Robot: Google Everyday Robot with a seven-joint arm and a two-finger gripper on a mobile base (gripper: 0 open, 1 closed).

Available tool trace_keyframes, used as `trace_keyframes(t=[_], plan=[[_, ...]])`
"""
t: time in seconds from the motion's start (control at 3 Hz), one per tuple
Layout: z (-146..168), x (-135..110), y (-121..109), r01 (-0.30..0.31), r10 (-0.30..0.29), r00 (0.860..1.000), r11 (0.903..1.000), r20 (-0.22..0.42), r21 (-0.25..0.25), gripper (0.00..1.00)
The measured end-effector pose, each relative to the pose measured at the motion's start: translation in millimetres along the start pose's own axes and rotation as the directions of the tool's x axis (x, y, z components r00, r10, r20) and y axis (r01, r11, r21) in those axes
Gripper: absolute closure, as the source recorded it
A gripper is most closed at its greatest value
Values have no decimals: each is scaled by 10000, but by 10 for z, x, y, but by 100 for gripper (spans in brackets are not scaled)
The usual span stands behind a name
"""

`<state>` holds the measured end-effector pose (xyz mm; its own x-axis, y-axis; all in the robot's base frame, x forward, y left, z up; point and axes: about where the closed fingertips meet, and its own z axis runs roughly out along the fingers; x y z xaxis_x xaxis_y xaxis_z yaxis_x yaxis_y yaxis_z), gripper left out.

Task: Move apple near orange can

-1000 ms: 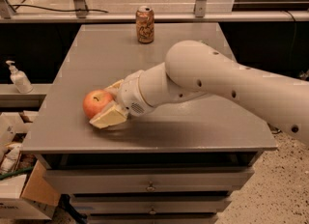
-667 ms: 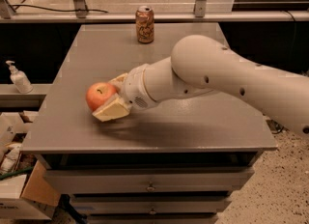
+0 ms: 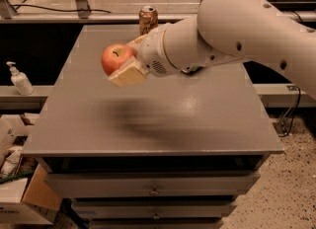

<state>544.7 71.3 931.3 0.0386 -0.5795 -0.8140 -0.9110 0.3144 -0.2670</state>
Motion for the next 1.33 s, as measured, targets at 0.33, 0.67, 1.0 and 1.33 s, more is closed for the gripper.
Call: trace_keyframes(t=[0.33, 0.67, 1.0, 1.33], plan=[[0, -1, 1, 2, -2, 10000, 10000, 0, 0, 100], [-21, 32, -92, -10, 11, 10000, 9998, -84, 222, 100], [-144, 230, -531, -259, 296, 9991, 9932, -311, 1134, 100], [-264, 514, -971, -595, 722, 9956, 9798, -601, 1909, 100]])
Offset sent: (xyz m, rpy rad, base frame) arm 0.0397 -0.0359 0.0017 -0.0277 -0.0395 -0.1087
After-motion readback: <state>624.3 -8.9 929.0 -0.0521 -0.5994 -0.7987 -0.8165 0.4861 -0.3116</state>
